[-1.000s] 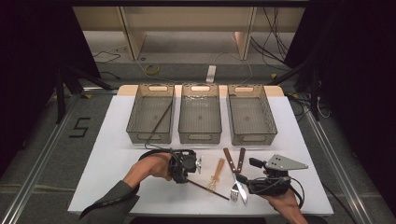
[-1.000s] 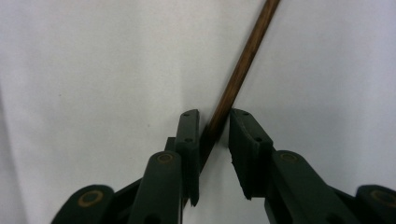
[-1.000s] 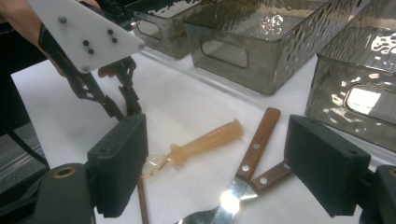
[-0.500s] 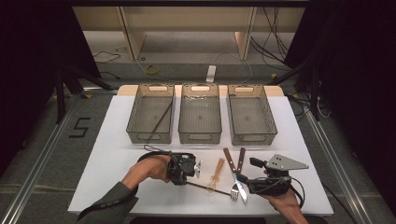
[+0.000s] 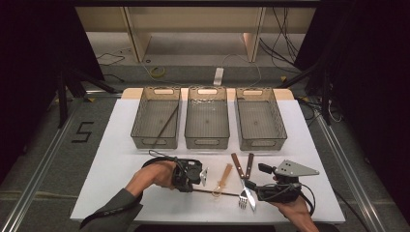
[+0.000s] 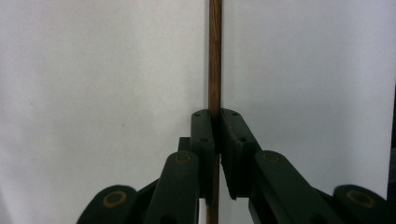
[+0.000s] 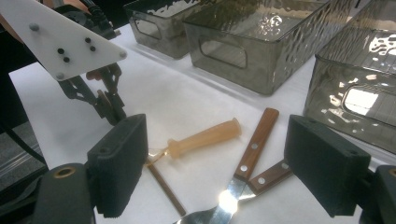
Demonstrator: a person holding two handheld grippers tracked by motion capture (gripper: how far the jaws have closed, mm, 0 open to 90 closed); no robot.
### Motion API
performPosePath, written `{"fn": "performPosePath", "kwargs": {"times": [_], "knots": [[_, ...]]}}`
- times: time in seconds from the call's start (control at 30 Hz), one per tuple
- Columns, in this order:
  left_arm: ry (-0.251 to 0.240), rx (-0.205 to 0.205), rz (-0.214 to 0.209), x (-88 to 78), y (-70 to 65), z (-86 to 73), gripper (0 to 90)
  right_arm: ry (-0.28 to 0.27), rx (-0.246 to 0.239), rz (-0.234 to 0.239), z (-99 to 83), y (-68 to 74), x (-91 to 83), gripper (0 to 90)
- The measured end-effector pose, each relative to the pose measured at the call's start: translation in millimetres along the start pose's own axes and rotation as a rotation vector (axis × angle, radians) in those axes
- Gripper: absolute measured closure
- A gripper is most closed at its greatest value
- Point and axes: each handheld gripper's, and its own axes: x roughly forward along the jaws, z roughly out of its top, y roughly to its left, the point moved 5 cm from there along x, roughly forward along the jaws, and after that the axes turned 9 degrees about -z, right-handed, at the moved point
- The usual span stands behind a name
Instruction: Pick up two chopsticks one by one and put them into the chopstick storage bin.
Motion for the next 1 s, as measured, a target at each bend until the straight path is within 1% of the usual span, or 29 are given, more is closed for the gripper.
{"fn": "performPosePath", "kwargs": {"times": [0.1,0.2,0.3,0.33,0.37,0.57,0.6,0.67,0.73,0.77,0.83,0.87,0.9,1.0], "knots": [[-0.003,0.007,0.0,0.2,-1.1,0.1,83.7,-0.001,0.0,0.0,0.1,-0.1,-0.2,22.5],[0.009,0.018,-0.004,-0.3,-3.4,-1.3,83.8,0.0,0.0,0.001,0.1,0.0,-0.4,22.5],[0.004,0.013,-0.007,-0.3,-6.2,-2.9,83.9,0.001,-0.006,-0.001,0.0,0.4,-0.3,22.5],[0.009,0.016,-0.01,-1.0,-7.3,-3.6,83.9,0.001,-0.01,-0.001,0.0,0.4,-0.1,22.5],[0.007,0.022,-0.008,-1.6,-8.5,-3.6,84.0,0.003,-0.009,-0.002,-0.1,0.8,-0.2,22.5],[-0.019,0.026,-0.022,-6.7,-18.5,0.4,83.9,0.002,-0.01,-0.002,0.0,0.8,-0.1,22.5],[-0.013,0.038,-0.025,-8.3,-19.3,1.0,84.0,0.002,-0.011,-0.001,0.0,1.0,-0.1,22.5],[-0.03,0.031,-0.029,-10.8,-22.2,2.7,83.9,0.001,-0.012,-0.001,0.1,1.1,-0.1,22.5],[-0.04,0.038,-0.034,-13.6,-24.5,4.0,84.0,0.0,-0.011,-0.001,0.1,1.0,-0.2,22.5],[-0.06,0.028,-0.035,-13.8,-26.5,5.1,83.9,0.001,-0.011,-0.001,0.1,1.0,-0.2,22.5],[-0.056,0.042,-0.029,-17.6,-26.7,5.7,84.0,0.001,-0.011,-0.001,0.1,0.9,-0.2,22.5],[-0.079,0.03,-0.024,-18.5,-27.3,6.3,83.9,0.0,-0.011,-0.001,0.2,1.0,-0.2,22.5],[-0.08,0.029,-0.019,-20.8,-26.4,5.7,83.9,0.0,-0.012,-0.002,0.2,0.9,-0.2,22.5],[-0.094,0.009,-0.009,-26.2,-25.0,2.4,83.9,-0.001,-0.01,-0.003,0.4,0.7,-0.6,22.5]]}}
